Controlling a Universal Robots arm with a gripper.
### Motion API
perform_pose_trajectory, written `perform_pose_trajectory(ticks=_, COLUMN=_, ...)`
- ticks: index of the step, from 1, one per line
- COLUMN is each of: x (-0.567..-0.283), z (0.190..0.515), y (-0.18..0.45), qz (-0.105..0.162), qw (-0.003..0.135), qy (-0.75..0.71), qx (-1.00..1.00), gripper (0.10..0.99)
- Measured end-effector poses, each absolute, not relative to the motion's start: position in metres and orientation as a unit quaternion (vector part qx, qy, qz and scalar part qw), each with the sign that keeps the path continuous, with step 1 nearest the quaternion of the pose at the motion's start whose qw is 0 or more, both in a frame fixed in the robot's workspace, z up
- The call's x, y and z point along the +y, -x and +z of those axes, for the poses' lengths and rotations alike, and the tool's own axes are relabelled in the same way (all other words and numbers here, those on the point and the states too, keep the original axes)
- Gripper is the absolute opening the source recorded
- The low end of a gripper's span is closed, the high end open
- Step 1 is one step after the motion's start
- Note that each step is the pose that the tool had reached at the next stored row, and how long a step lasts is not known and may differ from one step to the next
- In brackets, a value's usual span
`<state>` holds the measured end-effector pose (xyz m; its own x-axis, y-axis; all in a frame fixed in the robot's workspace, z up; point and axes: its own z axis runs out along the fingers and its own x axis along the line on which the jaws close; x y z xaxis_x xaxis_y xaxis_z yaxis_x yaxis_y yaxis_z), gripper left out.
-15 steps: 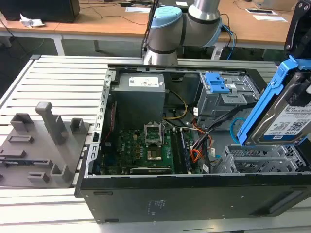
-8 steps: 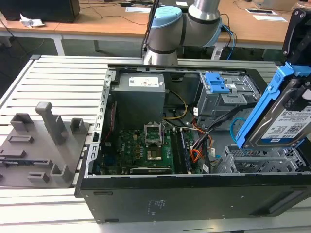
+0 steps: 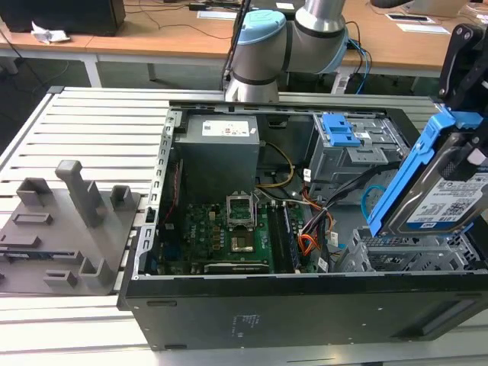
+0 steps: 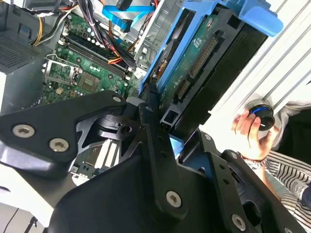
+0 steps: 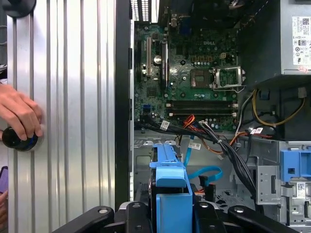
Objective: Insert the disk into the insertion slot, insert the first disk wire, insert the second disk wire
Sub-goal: 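Insert the disk into the insertion slot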
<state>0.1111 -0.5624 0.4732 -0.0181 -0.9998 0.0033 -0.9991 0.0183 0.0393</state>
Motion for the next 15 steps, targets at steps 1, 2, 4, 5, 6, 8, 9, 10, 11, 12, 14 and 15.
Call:
perform_pose_trajectory(ticks=1, x=-0.5624, z=0.4726, y=-0.1111, qz=-0.013, qw=0.015, qy=-0.701, qx=-0.713, gripper=0.365)
perform_pose_trajectory(ticks=2, x=-0.5624, z=0.4722, y=-0.1111, qz=-0.013, qw=0.015, qy=-0.701, qx=-0.713, gripper=0.365)
perform_pose_trajectory(ticks=4, x=-0.5624, z=0.4703, y=-0.1111, qz=-0.013, qw=0.015, qy=-0.701, qx=-0.713, gripper=0.365)
perform_pose_trajectory(ticks=5, x=-0.5624, z=0.4698, y=-0.1111, qz=-0.013, qw=0.015, qy=-0.701, qx=-0.713, gripper=0.365)
perform_pose_trajectory(ticks=6, x=-0.5624, z=0.4694, y=-0.1111, qz=-0.013, qw=0.015, qy=-0.701, qx=-0.713, gripper=0.365)
perform_pose_trajectory(ticks=8, x=-0.5624, z=0.4678, y=-0.1111, qz=-0.013, qw=0.015, qy=-0.701, qx=-0.713, gripper=0.365)
perform_pose_trajectory(ticks=9, x=-0.5624, z=0.4664, y=-0.1112, qz=-0.013, qw=0.015, qy=-0.701, qx=-0.713, gripper=0.365)
perform_pose_trajectory(ticks=10, x=-0.5624, z=0.4655, y=-0.1112, qz=-0.013, qw=0.015, qy=-0.701, qx=-0.713, gripper=0.365)
perform_pose_trajectory(ticks=11, x=-0.5624, z=0.4648, y=-0.1112, qz=-0.013, qw=0.015, qy=-0.701, qx=-0.713, gripper=0.365)
perform_pose_trajectory(ticks=12, x=-0.5623, z=0.4642, y=-0.1118, qz=-0.013, qw=0.015, qy=-0.701, qx=-0.713, gripper=0.365)
perform_pose_trajectory(ticks=14, x=-0.5599, z=0.4638, y=-0.1147, qz=-0.013, qw=0.015, qy=-0.701, qx=-0.713, gripper=0.365)
perform_pose_trajectory(ticks=15, x=-0.5586, z=0.4638, y=-0.1155, qz=-0.013, qw=0.015, qy=-0.701, qx=-0.713, gripper=0.365)
